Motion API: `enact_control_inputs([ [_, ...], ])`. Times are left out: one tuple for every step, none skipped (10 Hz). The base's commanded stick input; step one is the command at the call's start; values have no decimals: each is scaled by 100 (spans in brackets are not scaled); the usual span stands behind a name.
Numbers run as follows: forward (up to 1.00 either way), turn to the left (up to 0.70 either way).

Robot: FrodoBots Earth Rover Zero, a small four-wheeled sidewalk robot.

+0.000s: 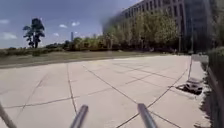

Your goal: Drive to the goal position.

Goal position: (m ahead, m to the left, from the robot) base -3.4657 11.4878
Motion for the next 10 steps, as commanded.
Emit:
enact_control_inputs([
  [0, 70],
  [0, 70],
  [0, 70],
  [0, 70],
  [0, 70],
  [0, 70],
  [0, 70],
  [0, 70],
  [0, 70],
  [0, 70],
])
